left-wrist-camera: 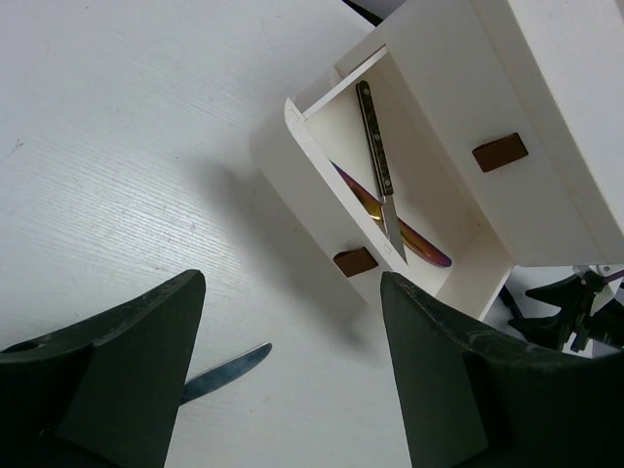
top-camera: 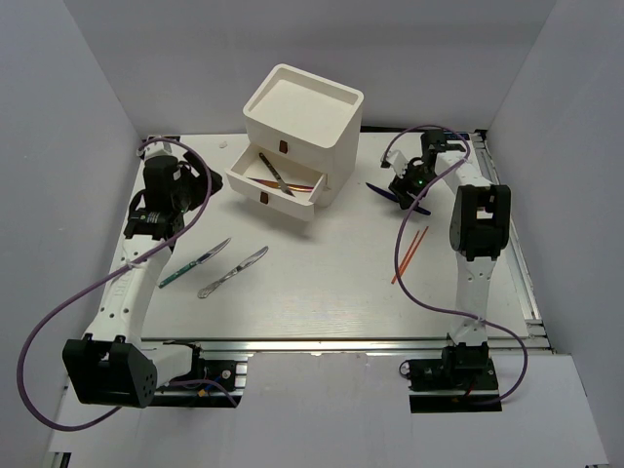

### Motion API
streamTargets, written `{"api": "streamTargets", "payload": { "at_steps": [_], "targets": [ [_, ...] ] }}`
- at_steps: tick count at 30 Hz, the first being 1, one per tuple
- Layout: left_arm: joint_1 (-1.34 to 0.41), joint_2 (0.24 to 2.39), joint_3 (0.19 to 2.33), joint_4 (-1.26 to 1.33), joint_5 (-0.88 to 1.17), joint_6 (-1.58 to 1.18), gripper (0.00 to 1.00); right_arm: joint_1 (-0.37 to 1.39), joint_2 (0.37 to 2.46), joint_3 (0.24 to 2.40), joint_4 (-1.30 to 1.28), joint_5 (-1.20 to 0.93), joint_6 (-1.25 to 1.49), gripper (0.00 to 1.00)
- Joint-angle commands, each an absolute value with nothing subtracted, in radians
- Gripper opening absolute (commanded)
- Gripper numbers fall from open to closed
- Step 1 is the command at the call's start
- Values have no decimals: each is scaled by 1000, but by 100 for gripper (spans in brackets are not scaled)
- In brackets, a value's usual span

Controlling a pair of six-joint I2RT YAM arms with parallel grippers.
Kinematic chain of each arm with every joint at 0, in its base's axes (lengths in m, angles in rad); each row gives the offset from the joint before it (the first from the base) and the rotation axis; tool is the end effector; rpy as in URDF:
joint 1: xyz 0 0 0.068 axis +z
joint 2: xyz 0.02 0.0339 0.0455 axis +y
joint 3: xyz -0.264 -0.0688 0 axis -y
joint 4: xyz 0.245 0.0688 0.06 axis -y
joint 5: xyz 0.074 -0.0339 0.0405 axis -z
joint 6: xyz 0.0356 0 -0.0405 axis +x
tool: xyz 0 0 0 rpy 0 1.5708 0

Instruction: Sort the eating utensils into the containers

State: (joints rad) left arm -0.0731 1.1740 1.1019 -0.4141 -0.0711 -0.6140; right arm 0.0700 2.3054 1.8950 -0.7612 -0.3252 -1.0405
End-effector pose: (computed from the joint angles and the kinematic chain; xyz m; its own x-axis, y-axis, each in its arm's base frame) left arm 0.2630 -0.0167 0.3480 -0.3868 -0.5479 -0.7418 -0.2601 0.8365 -0.4822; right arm 0.4854 0.0454 0.1674 -0.3008 -0.8405 -0.4505 -0.8891 0.4181 -0.1864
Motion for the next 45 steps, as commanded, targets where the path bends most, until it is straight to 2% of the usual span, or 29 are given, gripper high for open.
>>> {"api": "streamTargets", "payload": {
  "at_steps": [1, 7, 14, 18, 20, 32, 45],
  "targets": [
    [-66, 1161, 1101, -411, -72, -610, 84, 60, 2341, 1925, -816, -305, -1066, 68],
    [-63, 1166, 1092, -411, -72, -611, 84, 58, 2373, 1919, -848, -291, -1092, 49],
    [-63, 1164, 1080, -410, -71, -617, 84, 72, 2398, 1914, -842, -284, -1072, 21],
    [-63, 1163, 1069, -410, -66, -627, 84, 80, 2411, 1917, -816, -281, -1045, 11],
    [-63, 1158, 1065, -411, -66, -630, 84, 80, 2413, 1922, -804, -276, -1023, 0],
    [-61, 1146, 1039, -408, -71, -641, 84, 60, 2290, 1914, -733, -382, -927, 0],
    [-57, 1141, 1017, -399, -67, -640, 84, 49, 2103, 1761, -637, -515, -882, 0]
  ]
}}
